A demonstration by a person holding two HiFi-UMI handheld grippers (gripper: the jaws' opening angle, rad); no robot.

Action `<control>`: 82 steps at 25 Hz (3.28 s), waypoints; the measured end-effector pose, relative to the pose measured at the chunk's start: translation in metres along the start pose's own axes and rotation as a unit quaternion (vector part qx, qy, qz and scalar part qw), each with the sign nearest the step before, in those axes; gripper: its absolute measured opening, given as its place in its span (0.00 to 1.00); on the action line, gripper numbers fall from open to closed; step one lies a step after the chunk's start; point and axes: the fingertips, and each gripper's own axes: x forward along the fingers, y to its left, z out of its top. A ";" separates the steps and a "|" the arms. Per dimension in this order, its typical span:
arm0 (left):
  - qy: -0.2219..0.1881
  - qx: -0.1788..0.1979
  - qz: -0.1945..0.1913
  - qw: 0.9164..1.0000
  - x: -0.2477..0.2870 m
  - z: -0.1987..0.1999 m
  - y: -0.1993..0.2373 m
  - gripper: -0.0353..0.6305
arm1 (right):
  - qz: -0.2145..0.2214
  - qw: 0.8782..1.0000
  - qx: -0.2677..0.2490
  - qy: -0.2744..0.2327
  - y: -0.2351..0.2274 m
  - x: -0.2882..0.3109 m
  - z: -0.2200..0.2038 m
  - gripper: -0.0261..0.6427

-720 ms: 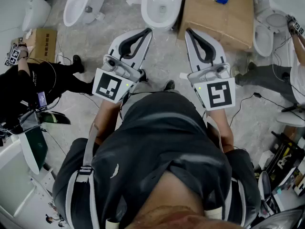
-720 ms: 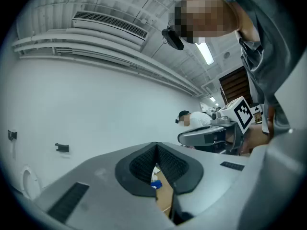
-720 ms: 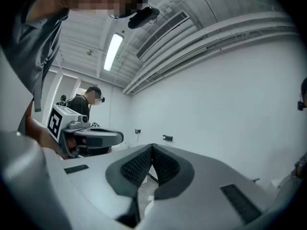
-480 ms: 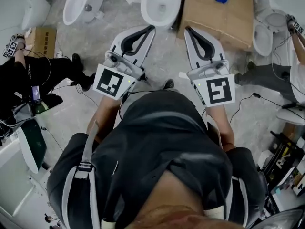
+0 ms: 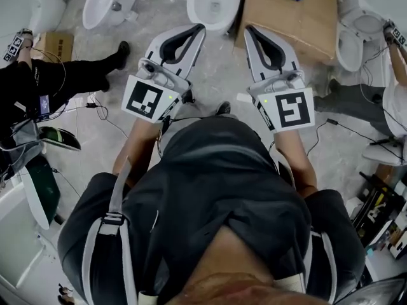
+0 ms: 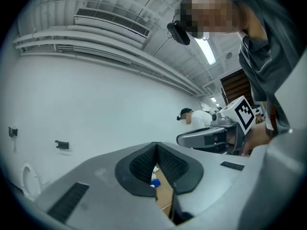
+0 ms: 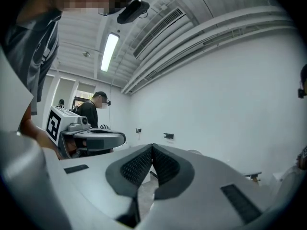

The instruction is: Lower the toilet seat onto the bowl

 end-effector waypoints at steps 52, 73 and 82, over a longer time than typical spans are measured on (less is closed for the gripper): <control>-0.027 -0.031 -0.047 0.998 0.023 -0.026 0.143 0.06 | -0.038 0.999 -0.026 0.021 -0.005 0.147 0.005 0.05; 0.009 -0.009 0.043 0.999 0.114 -0.037 0.126 0.06 | 0.029 1.000 0.004 0.008 -0.122 0.155 -0.020 0.05; 0.005 -0.030 0.015 0.999 0.117 -0.047 0.168 0.06 | 0.004 1.000 -0.003 0.021 -0.116 0.192 -0.020 0.05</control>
